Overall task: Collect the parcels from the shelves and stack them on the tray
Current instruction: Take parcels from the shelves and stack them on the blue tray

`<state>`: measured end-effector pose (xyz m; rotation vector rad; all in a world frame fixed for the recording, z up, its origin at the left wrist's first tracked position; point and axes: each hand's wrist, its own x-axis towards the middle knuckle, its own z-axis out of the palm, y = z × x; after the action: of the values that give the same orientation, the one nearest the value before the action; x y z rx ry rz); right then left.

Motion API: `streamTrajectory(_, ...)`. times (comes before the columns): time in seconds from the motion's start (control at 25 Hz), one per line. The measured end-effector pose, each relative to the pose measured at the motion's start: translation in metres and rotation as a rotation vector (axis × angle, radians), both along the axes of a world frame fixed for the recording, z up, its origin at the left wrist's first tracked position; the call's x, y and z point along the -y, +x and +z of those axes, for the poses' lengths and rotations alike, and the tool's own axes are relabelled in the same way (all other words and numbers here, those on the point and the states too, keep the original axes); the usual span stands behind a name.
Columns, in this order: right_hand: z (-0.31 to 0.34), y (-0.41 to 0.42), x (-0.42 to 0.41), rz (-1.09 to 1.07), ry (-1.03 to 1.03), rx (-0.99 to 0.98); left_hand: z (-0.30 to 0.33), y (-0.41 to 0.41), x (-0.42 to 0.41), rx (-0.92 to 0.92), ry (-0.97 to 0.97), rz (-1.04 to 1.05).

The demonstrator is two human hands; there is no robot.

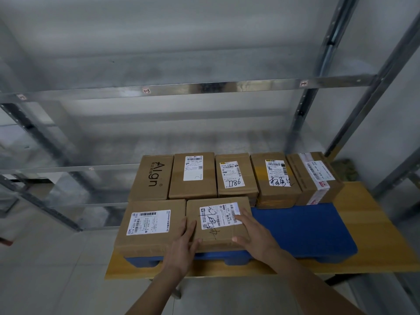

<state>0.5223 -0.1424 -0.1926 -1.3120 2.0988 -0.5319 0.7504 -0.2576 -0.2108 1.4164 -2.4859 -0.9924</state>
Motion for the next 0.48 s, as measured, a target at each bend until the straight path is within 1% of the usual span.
streamTrajectory(0.16, 0.009, 0.001, -0.007, 0.035, 0.012, -0.049, 0.009, 0.001, -0.001, -0.048, 0.031, 0.035)
streamTrajectory(0.24, 0.018, 0.0, -0.017, 0.04, 0.014, -0.055, 0.021, 0.002, -0.002, -0.053, -0.016, 0.019)
streamTrajectory(0.36, 0.039, -0.004, -0.031, 0.058, 0.021, -0.093, 0.049, 0.002, -0.006, -0.071, -0.06, -0.014)
streamTrajectory(0.48, 0.072, -0.007, -0.047, 0.025, 0.022, -0.144, 0.087, -0.001, -0.01, -0.083, -0.104, -0.058)
